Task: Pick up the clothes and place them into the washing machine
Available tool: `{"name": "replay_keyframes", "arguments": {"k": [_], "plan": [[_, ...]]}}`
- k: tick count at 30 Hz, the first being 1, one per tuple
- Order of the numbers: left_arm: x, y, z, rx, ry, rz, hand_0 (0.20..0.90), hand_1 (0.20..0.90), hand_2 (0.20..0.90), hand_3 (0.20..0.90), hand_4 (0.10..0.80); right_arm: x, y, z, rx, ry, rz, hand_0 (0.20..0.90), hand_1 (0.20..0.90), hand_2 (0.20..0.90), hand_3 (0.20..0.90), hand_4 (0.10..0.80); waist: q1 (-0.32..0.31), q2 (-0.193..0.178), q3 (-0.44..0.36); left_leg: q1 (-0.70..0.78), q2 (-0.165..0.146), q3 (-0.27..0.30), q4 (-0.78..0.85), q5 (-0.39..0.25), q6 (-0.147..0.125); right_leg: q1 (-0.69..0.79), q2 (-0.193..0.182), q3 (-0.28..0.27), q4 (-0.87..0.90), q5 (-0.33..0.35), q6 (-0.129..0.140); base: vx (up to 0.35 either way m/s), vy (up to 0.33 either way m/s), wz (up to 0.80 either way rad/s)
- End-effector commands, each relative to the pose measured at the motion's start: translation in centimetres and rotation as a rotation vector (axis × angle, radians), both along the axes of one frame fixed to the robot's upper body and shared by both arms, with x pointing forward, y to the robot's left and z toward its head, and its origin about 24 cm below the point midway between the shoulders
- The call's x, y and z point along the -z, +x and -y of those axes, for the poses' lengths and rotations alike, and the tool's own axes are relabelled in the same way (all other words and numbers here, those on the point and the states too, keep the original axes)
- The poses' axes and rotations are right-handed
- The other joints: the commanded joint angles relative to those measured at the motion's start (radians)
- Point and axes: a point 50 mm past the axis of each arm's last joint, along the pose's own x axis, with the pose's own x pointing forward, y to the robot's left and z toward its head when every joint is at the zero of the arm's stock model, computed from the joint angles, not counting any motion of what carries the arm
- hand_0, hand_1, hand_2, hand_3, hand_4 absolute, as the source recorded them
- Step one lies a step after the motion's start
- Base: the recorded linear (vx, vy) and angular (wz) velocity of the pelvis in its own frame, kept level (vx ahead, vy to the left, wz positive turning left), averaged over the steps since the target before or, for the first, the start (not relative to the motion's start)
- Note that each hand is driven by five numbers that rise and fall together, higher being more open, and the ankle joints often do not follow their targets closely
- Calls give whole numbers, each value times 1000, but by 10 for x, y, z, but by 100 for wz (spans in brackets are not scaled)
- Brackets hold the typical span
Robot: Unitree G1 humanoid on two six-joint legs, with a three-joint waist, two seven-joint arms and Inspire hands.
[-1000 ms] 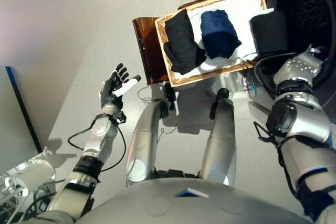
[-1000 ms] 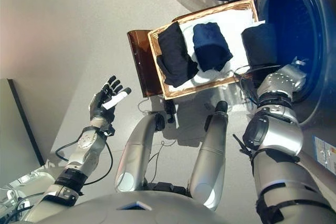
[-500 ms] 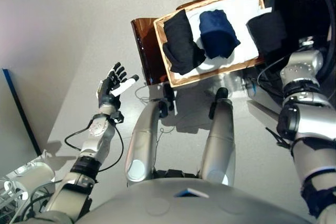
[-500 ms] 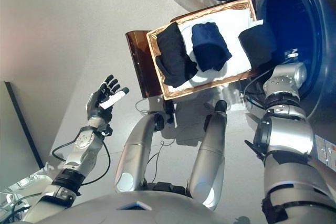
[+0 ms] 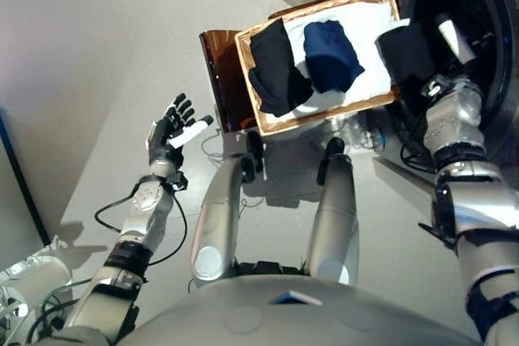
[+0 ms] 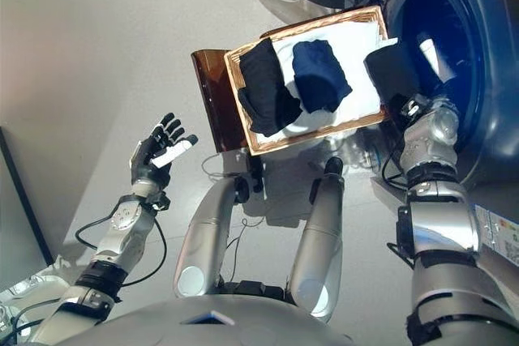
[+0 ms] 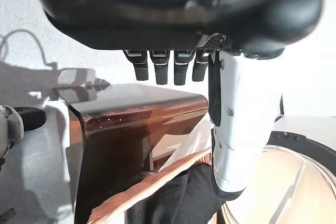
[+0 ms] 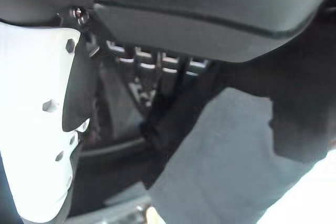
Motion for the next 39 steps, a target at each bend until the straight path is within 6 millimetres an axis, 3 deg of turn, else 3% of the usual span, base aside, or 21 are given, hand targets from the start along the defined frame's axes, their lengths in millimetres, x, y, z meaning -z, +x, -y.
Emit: {"name": "replay_keyframes", "arguments": {"k": [1, 7, 14, 17, 18, 19, 23, 28, 34, 39], "plan": [[-23, 0, -31, -93, 87, 138, 900, 900, 900, 900, 800, -24, -1, 1, 11, -367, -40, 900, 900, 900, 900, 800, 8, -15, -71, 72, 21, -47, -2, -98, -91, 22, 23, -27, -55, 42, -50, 0, 0, 0], [-27, 0, -31, -73, 95, 155, 900, 900, 900, 900, 800, -16, 4, -14, -131, -533, -137, 900, 900, 900, 900, 800, 8, -24, -68, 78, 19, -47, -15, -89, -89, 26, 20, -31, -68, 53, -48, 0, 0, 0], [-29, 1, -35, -89, 107, 168, 900, 900, 900, 900, 800, -14, 6, -19, -114, -727, -238, 900, 900, 900, 900, 800, 15, -23, -73, 80, 12, -43, -31, -84, -85, 27, 19, -26, -85, 64, -44, 0, 0, 0], [-32, 1, -37, -102, 109, 179, 900, 900, 900, 900, 800, -20, 9, -17, -107, -999, -361, 900, 900, 900, 900, 800, 19, -22, -76, 75, 12, -42, -31, -84, -85, 22, 16, -25, -83, 65, -42, 0, 0, 0], [-32, 1, -37, -102, 109, 179, 900, 900, 900, 900, 800, -21, 9, -17, -107, -1001, -360, 900, 900, 900, 900, 800, 18, -22, -76, 75, 12, -42, -30, -84, -85, 22, 16, -25, -83, 65, -42, 0, 0, 0], [-33, 1, -38, -98, 114, 183, 900, 900, 900, 900, 800, -27, 10, -11, -80, -1148, -445, 900, 900, 900, 900, 800, 26, -20, -78, 72, 11, -43, -31, -84, -84, 19, 16, -25, -83, 64, -42, 0, 0, 0], [-37, 1, -37, -83, 113, 198, 900, 900, 900, 900, 800, -40, 17, -4, -52, -1288, -558, 900, 900, 900, 900, 800, 37, -14, -81, 68, 9, -41, -40, -79, -85, 15, 11, -27, -85, 67, -41, 0, 0, 0], [-38, 0, -35, -62, 108, 197, 900, 900, 900, 900, 800, -50, 22, 2, -25, -1379, -688, 900, 900, 900, 900, 800, 50, -7, -81, 59, 5, -44, -42, -72, -87, 10, 11, -28, -86, 69, -44, 0, 0, 0], [-40, 1, -36, -58, 118, 197, 900, 900, 900, 900, 800, -71, 32, -4, -18, -1478, -730, 900, 900, 900, 900, 800, 55, -7, -77, 58, 5, -44, -53, -62, -89, 6, 16, -27, -91, 77, -46, 0, 0, 0], [-42, 1, -35, -50, 115, 200, 900, 900, 900, 900, 800, -76, 35, -5, -32, -1519, -778, 900, 900, 900, 900, 800, 55, -8, -72, 55, 4, -50, -61, -57, -92, 4, 18, -29, -96, 79, -47, 0, 0, 0]]}}
